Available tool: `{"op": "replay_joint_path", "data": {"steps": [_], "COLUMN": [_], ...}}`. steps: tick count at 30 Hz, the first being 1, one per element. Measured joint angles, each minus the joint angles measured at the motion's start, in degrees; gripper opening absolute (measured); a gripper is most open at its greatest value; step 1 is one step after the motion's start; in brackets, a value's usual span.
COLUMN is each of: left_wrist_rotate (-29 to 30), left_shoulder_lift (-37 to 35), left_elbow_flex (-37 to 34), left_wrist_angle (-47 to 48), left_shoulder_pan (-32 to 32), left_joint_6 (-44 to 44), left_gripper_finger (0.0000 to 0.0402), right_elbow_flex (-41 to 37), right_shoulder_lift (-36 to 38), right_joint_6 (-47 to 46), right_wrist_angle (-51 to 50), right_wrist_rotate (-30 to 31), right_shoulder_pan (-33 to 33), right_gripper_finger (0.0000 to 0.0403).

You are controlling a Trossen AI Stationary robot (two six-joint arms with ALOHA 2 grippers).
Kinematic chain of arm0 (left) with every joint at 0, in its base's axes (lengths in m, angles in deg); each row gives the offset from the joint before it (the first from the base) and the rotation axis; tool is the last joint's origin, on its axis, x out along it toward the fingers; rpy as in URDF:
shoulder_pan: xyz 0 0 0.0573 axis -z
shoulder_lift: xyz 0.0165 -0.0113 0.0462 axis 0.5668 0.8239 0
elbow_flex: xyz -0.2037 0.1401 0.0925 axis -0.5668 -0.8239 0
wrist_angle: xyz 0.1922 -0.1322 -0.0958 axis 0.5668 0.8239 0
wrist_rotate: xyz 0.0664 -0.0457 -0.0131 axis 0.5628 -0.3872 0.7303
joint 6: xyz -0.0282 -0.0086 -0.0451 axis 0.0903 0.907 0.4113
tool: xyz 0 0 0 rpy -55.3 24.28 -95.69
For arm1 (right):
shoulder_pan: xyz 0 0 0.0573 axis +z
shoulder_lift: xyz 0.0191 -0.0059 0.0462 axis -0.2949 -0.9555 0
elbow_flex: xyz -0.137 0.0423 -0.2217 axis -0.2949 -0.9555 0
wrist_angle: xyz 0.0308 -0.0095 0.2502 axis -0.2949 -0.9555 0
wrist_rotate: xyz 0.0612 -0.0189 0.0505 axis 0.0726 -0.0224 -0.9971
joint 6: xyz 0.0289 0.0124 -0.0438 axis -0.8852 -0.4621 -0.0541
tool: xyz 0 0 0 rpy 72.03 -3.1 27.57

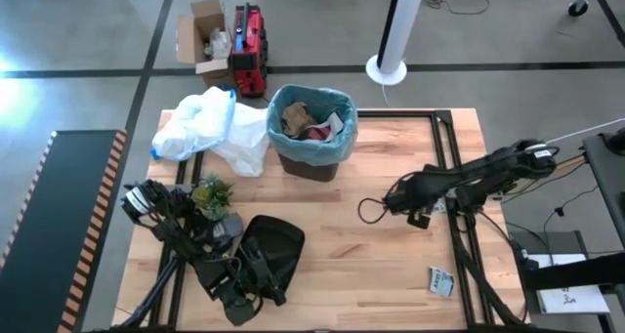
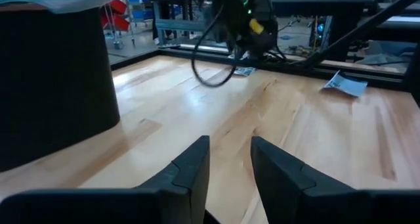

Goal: Place trash/remove bag and relplace

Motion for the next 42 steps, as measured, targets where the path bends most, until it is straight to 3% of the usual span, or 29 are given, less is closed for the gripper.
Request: {"op": "replay_joint_path", "data": {"steps": [3, 7, 17, 24, 32, 38, 42], "left_wrist_rotate": [-0.1, -0.1, -0.4, -0.5, -0.5, -0.5, -0.6], "left_shoulder_lift": [0.0, 0.1, 3.7, 6.2, 6.7, 6.7, 6.7], "left_elbow_flex": [0.0, 0.0, 0.6, 3.0, 4.6, 4.7, 4.7], "left_wrist_angle": [0.2, 0.4, -2.3, -2.3, -2.5, -2.4, -2.4], "left_shoulder_pan": [-0.5, -0.7, -1.0, -1.2, -1.4, -1.7, -1.7], "left_joint_6": [0.0, 0.3, 0.7, -0.6, -3.5, -3.3, -2.7], "left_gripper_finger": [0.01, 0.0104, 0.0097, 0.0083, 0.0077, 0.0086, 0.0091], "right_elbow_flex": [-0.1, -0.2, -0.1, 0.3, 8.8, 16.1, 21.9], "right_shoulder_lift": [-2.5, -6.4, -19.1, -24.1, -20.0, -17.1, -16.5], "right_joint_6": [2.6, 5.1, 12.3, 11.8, 5.8, 0.4, -1.9], "right_wrist_angle": [2.7, 5.4, 5.4, 6.9, 11.5, 19.5, 19.1], "right_wrist_rotate": [2.1, 0.1, -1.8, -5.8, -7.6, -9.0, -8.5], "right_shoulder_pan": [-4.3, -8.6, -10.8, -10.2, -1.1, 9.7, 17.0], "right_gripper_finger": [0.0121, 0.0094, 0.0006, 0.0006, 0.0007, 0.0007, 0.0007]}}
